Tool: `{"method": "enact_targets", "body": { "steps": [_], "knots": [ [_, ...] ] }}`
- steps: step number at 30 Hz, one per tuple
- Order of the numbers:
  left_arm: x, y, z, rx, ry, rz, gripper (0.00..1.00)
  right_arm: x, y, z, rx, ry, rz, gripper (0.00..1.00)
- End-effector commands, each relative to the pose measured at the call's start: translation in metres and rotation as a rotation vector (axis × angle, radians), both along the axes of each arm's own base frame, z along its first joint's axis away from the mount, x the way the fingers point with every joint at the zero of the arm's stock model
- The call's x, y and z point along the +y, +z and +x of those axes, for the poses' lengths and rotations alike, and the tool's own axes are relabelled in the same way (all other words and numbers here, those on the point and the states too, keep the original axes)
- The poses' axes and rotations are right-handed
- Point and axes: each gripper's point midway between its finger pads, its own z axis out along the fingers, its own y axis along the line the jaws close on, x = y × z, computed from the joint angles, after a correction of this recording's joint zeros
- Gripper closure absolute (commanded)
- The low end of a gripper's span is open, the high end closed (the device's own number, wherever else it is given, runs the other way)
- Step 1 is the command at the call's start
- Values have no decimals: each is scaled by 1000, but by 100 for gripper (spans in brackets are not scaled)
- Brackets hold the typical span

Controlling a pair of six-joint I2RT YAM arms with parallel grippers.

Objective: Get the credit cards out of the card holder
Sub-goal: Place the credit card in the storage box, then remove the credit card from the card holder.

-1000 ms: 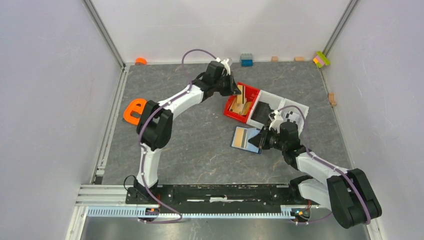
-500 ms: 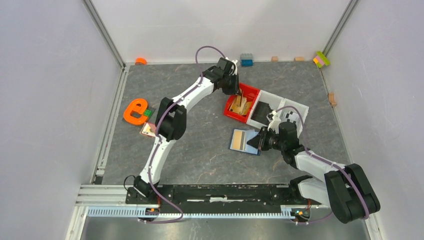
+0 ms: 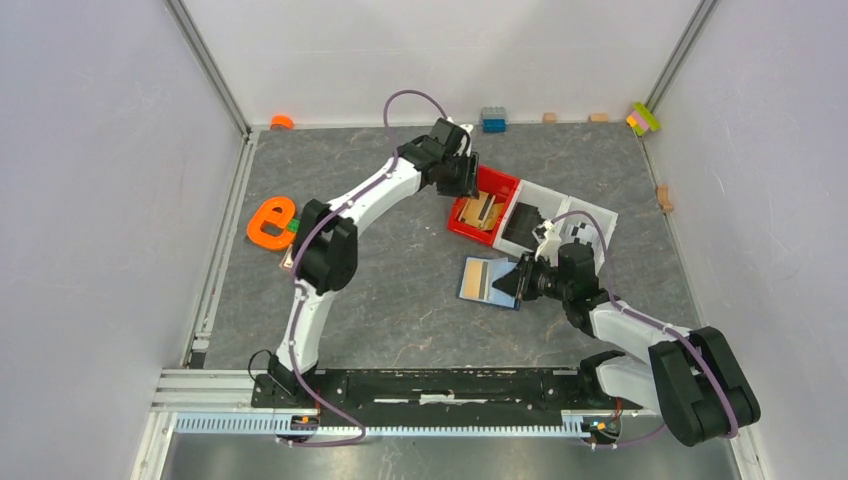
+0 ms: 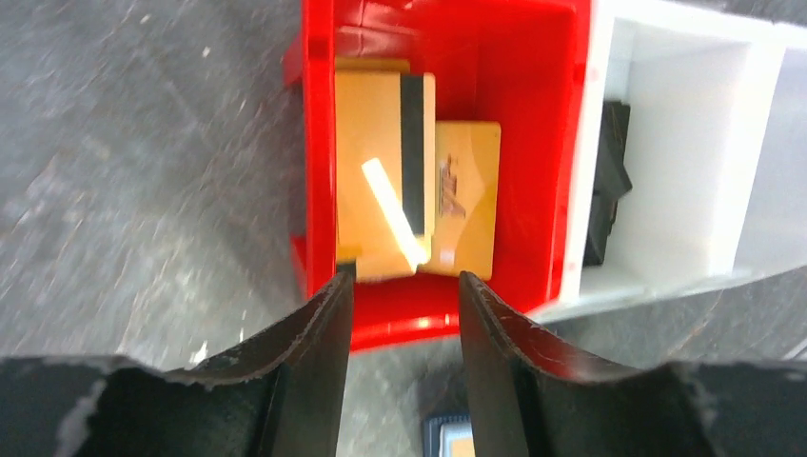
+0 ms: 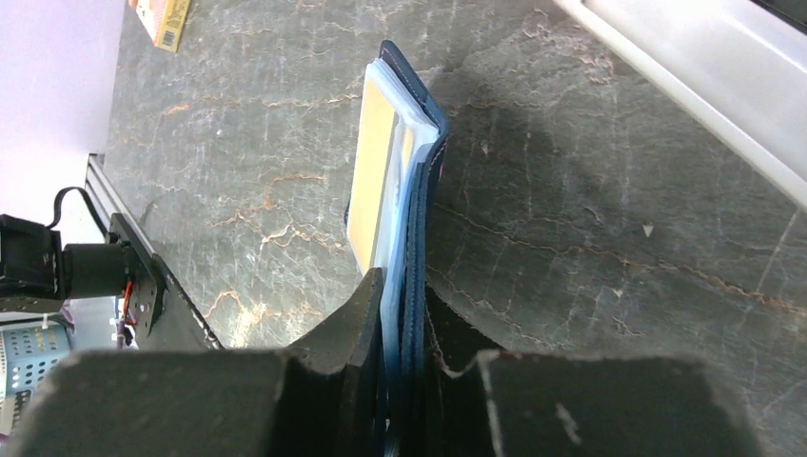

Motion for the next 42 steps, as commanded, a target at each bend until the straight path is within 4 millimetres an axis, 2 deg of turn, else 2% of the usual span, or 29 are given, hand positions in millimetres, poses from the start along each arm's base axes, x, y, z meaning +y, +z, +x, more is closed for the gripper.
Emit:
{"method": "enact_targets", "body": {
  "steps": [1,2,3,4,5,6,7,8,9,11,12,13,14,16,18,22,23,25,29,34,38,42],
  "knots": [
    [15,72,-33,-168,-29,37,48,9,19,3,-101,67,52,100],
    [15,81,-46,-198,-34,48,48,11,21,3,-111,76,62,100],
    [18,76,-61,-206,-38,65,47,13,24,2,-118,85,76,100],
    [16,83,-76,-236,-49,43,46,14,27,1,-130,94,89,100],
    [20,74,-92,-229,-53,30,44,15,29,1,-134,97,98,100],
    [21,79,-105,-245,-58,-16,43,16,31,2,-143,98,105,100],
    [27,79,-115,-254,-48,-55,40,17,34,4,-151,95,111,100],
    [37,70,-123,-253,-28,-62,36,17,37,6,-159,87,121,100],
    [44,75,-129,-273,-7,-91,33,18,41,11,-163,74,127,100],
    [50,74,-144,-267,10,-163,24,21,51,19,-156,54,151,100],
    [47,83,-150,-268,7,-228,13,23,56,23,-152,48,169,100],
    [46,83,-157,-253,2,-267,4,25,61,27,-145,43,189,100],
    [46,87,-160,-251,8,-302,0,27,66,30,-146,37,204,100],
    [53,83,-163,-251,34,-304,0,29,73,38,-150,22,218,100],
    [65,71,-161,-276,76,-272,0,29,73,42,-144,3,217,100],
    [85,48,-163,-328,75,-243,0,37,79,25,-177,49,289,100],
    [87,48,-162,-330,77,-248,0,38,80,19,-174,59,312,100],
    [87,51,-161,-330,66,-267,0,44,98,10,-218,120,369,100],
    [76,58,-167,-291,13,-381,0,44,99,9,-237,156,323,100],
    [70,84,-180,-288,-92,-580,0,47,125,-6,-304,212,414,100],
    [70,93,-184,-274,-109,-648,0,48,147,-18,-370,248,490,100],
    [68,101,-189,-262,-144,-715,2,47,162,-28,-411,277,542,100]
  ]
}}
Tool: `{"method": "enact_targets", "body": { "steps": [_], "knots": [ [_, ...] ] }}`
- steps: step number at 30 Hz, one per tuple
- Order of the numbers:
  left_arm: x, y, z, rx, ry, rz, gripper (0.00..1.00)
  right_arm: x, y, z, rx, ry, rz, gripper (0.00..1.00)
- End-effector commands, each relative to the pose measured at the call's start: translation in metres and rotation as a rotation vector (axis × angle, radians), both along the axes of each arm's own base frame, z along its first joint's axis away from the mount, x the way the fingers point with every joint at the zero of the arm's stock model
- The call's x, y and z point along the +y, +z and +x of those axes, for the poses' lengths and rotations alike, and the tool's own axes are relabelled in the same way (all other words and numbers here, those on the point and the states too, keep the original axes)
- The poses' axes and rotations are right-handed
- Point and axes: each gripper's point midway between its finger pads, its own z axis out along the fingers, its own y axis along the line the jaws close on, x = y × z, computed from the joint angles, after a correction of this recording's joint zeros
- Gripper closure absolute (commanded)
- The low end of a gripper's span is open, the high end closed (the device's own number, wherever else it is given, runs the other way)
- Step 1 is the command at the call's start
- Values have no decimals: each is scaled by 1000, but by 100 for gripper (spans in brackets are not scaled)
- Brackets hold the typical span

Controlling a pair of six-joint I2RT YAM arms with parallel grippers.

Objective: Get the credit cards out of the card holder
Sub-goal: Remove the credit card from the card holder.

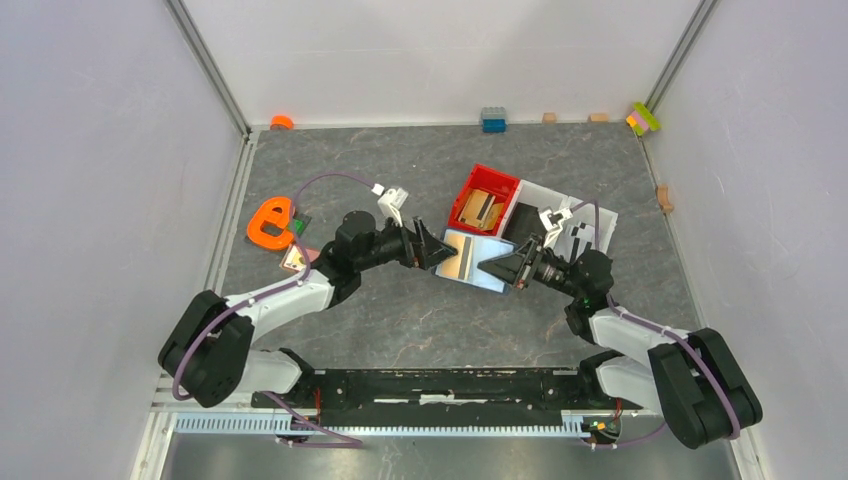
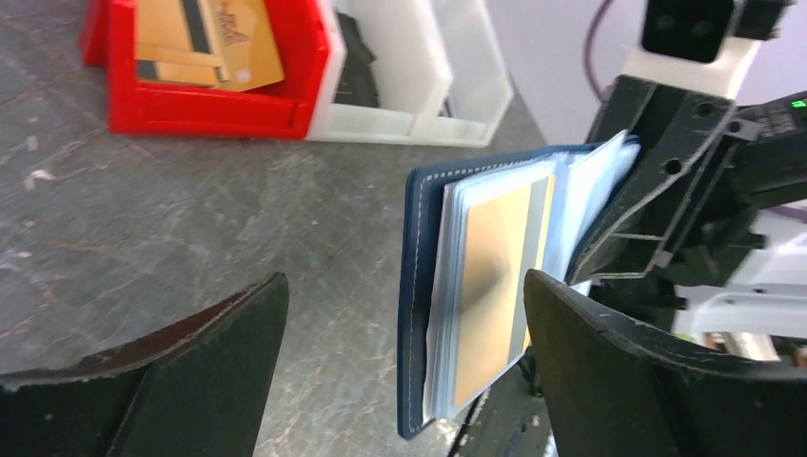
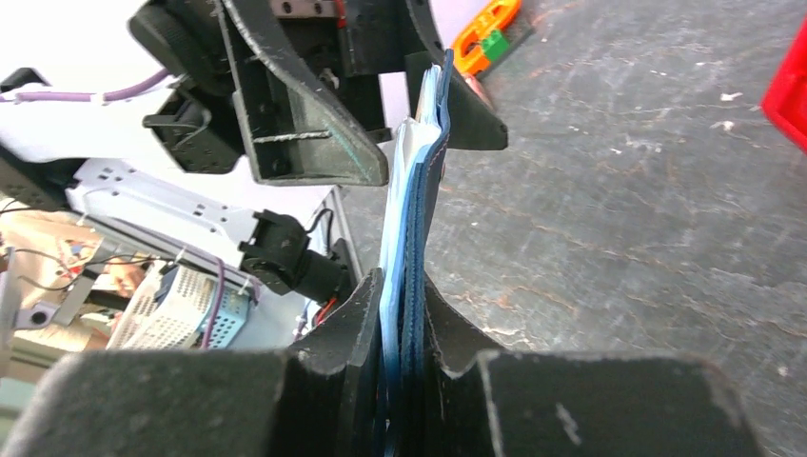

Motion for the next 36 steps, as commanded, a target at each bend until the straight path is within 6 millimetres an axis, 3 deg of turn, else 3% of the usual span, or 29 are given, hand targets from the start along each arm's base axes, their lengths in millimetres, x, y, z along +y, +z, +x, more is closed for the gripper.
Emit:
{"method": "enact_targets", "body": {
  "steps": [1,5,11,16,20,23,25,28,30,36],
  "knots": [
    [-13,45,-14,-64,-119,-177,6,2,39,-18,-136,63,104,100],
    [-24,56,-29,-58,-243,-267,23,2,34,-16,-116,64,99,100],
    [-25,62,-33,-72,-271,-306,45,3,30,-14,-103,61,91,95],
    [-20,63,-32,-88,-244,-294,64,2,24,-9,-92,40,57,86],
    [-18,59,-27,-80,-212,-268,79,-2,7,3,-71,-22,-27,65],
    [-15,52,-20,-69,-167,-232,90,-7,-1,11,-74,-76,-94,59],
    [-12,50,-17,-73,-142,-215,92,-14,-7,21,-68,-139,-162,55],
    [-6,48,-13,-77,-95,-187,96,-34,-17,36,-59,-270,-284,36],
    [-2,48,-11,-87,-71,-175,97,-46,-14,42,-79,-352,-321,28],
    [2,50,-11,-104,-49,-171,98,-57,20,34,-231,-423,-264,27]
  ]
}}
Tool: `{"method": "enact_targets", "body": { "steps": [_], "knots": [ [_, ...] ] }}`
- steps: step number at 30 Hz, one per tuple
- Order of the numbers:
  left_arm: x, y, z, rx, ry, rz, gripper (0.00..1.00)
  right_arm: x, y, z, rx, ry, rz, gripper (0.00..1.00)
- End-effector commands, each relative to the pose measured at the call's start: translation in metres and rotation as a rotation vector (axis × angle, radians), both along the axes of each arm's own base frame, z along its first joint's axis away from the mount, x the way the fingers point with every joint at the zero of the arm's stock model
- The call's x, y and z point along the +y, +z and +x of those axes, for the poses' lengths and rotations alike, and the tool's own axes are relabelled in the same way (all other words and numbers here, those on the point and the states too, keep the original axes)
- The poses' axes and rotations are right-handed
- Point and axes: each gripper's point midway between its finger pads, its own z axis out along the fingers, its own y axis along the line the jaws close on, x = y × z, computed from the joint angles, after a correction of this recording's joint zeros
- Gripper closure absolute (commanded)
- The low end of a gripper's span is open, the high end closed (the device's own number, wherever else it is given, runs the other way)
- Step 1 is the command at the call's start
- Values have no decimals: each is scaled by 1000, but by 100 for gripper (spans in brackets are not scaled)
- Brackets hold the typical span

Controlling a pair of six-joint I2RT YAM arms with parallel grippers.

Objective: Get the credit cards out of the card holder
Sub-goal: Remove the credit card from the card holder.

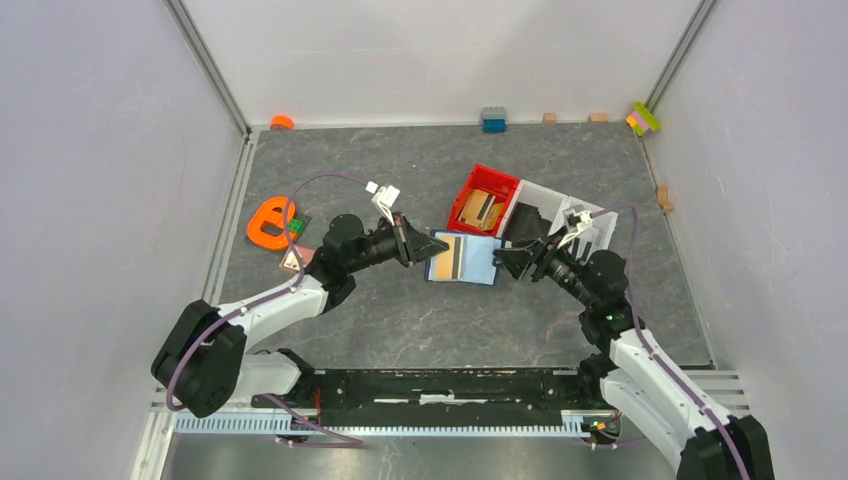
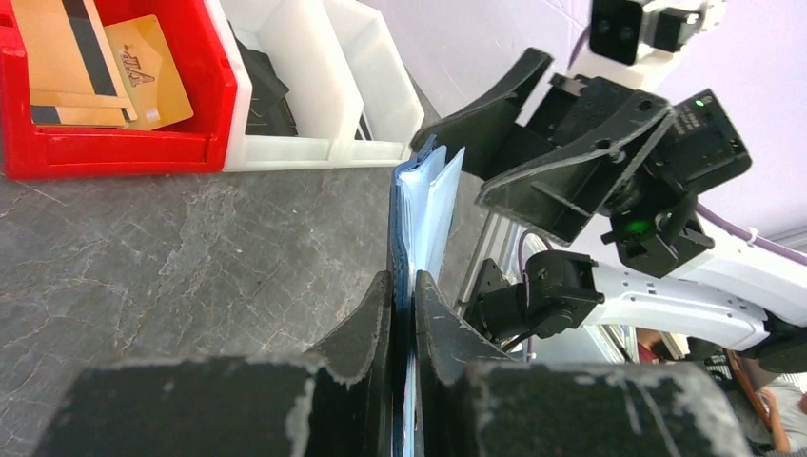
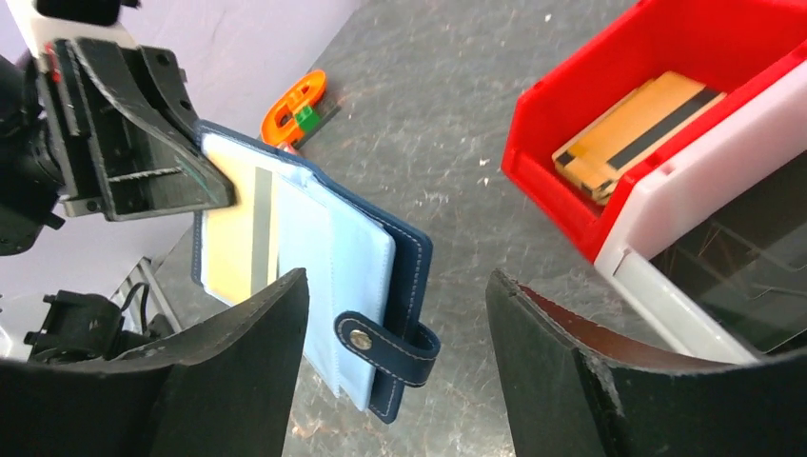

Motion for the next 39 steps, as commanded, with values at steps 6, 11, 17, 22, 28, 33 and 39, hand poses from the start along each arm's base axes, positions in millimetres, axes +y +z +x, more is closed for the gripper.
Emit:
{"method": "enact_targets", "body": {
  "steps": [6,11,17,22,28,33,39],
  "knots": [
    [5,8,6,-67,35,4,98,0,47,-16,-248,34,35,33],
    [4,7,4,-68,21,6,94,14,62,-35,-326,133,75,41],
    [2,7,3,-68,10,2,96,42,66,-55,-345,288,96,49],
    [1,8,2,-66,-2,-8,98,61,54,-57,-301,344,50,53],
    [1,10,1,-65,-2,-17,98,62,18,-29,-139,248,-73,59],
    [5,12,2,-74,27,-14,98,45,-13,-4,-10,95,-182,58],
    [8,14,3,-82,44,-15,98,31,-24,7,36,-1,-240,56]
  ]
}}
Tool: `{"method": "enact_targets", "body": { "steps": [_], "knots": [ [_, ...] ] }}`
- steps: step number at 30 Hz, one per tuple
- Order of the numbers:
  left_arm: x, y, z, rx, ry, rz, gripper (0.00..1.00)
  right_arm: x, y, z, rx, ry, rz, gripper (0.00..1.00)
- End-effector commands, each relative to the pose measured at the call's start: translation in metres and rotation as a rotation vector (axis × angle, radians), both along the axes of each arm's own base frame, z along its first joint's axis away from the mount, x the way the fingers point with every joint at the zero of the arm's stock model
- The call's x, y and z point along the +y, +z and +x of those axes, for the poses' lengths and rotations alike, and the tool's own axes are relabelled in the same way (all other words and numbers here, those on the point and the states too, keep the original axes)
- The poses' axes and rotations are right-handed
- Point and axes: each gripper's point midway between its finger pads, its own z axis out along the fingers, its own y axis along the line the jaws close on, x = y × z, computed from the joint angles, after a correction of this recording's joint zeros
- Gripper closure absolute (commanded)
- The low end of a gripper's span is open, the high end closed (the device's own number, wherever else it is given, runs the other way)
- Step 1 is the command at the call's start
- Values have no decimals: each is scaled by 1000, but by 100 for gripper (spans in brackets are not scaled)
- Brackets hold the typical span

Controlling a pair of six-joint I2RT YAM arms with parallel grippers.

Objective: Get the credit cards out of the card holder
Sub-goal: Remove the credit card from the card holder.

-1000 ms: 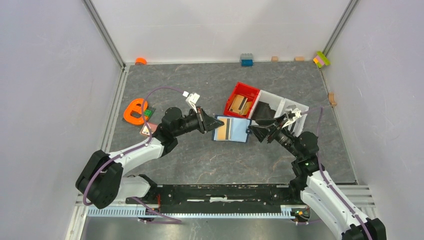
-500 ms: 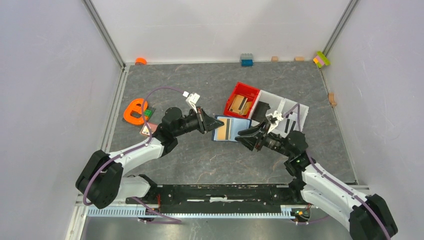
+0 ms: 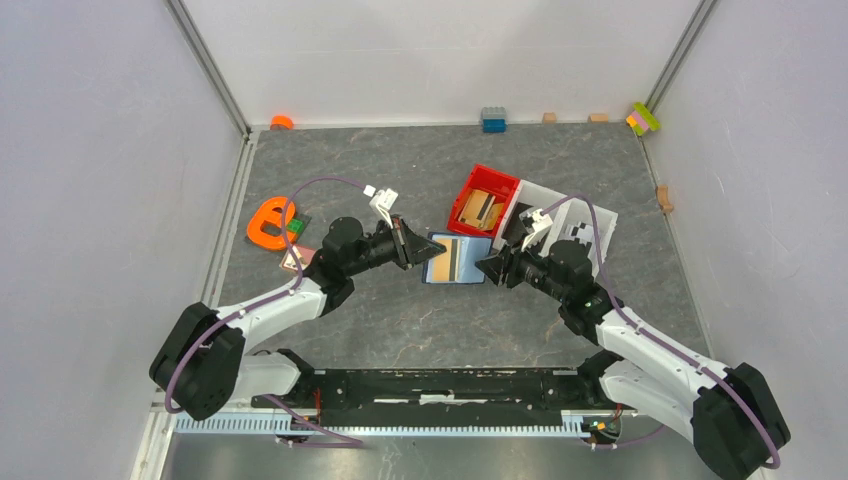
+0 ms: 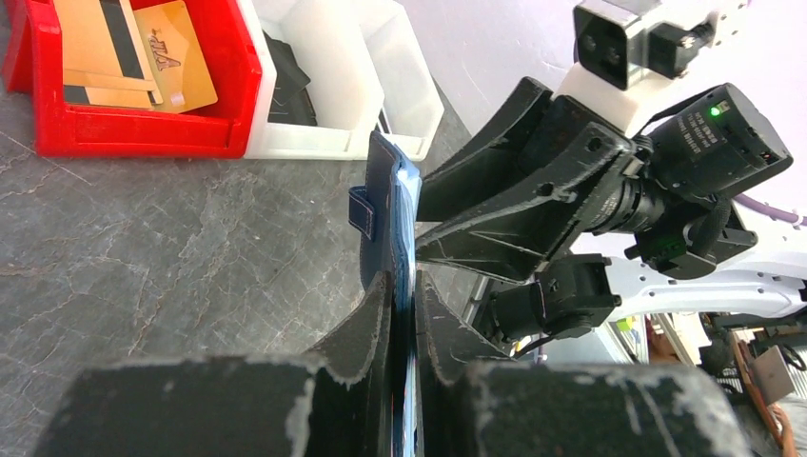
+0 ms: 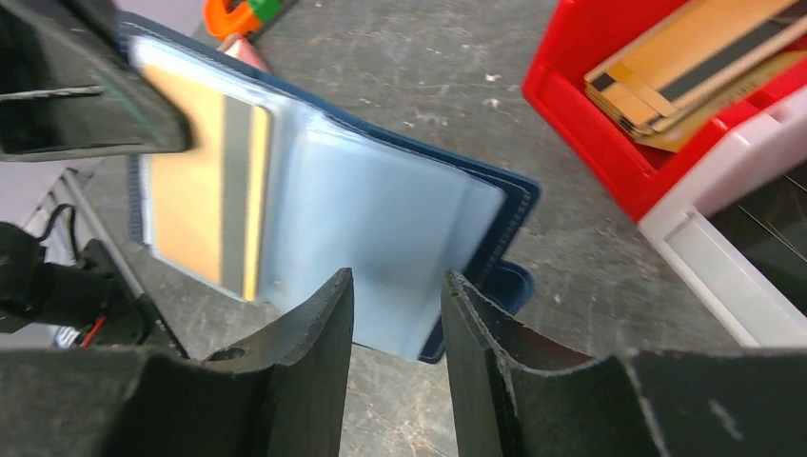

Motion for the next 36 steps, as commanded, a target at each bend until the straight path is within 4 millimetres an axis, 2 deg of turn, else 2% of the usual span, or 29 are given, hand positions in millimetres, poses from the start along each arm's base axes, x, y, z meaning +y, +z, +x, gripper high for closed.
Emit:
{"method": "enact_targets", "body": {
  "steps": [1,5,10,18,29,32,36],
  "knots": [
    [3,24,3,-95,21,-39,98,-14,7,16,-26,-104,-50,56],
    [3,22,5,-88,26,-32,98,-14,16,13,-64,-92,-32,56],
    [1,18,7,-73,18,-23,98,-6,42,-2,-170,-10,61,56],
    [-2,18,5,-68,-3,-33,98,-12,66,-12,-276,-11,127,54],
    [-9,23,-2,-70,-64,-74,98,4,76,-29,-303,118,191,52],
    [-9,23,-1,-68,-56,-71,98,-8,76,-18,-306,25,152,50],
    [-6,19,3,-59,-23,-52,98,-36,79,-7,-332,-146,142,44]
  ]
}}
